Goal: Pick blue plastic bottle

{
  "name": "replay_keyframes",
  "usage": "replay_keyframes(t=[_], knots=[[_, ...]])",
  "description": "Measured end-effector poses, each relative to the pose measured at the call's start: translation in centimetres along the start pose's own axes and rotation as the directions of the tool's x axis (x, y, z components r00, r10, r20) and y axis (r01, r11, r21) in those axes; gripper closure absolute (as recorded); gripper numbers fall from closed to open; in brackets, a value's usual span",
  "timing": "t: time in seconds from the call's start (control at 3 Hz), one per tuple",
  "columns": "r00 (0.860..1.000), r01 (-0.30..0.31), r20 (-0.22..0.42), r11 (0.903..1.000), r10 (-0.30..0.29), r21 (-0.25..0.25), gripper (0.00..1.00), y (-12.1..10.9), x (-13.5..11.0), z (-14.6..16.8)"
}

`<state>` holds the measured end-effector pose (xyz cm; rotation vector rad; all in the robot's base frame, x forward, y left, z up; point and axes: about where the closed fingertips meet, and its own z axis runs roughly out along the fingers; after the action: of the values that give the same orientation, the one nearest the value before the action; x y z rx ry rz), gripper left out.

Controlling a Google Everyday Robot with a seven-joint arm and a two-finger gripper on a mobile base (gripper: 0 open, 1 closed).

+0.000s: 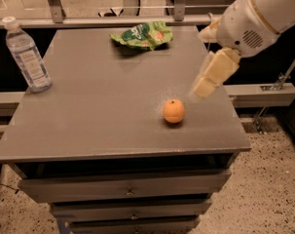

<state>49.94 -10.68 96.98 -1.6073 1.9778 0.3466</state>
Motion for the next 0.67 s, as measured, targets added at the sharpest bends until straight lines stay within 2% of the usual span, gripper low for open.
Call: replay_keyframes(t=[0.33,0.67], knots=[[0.980,-0.003,0.198,0.9982,0.015,-0.060,0.00,-0.56,-6.12,3.97],[0.980,-0.003,0.196,0.9982,0.014,-0.060,0.00,-0.54,-6.10,3.97]])
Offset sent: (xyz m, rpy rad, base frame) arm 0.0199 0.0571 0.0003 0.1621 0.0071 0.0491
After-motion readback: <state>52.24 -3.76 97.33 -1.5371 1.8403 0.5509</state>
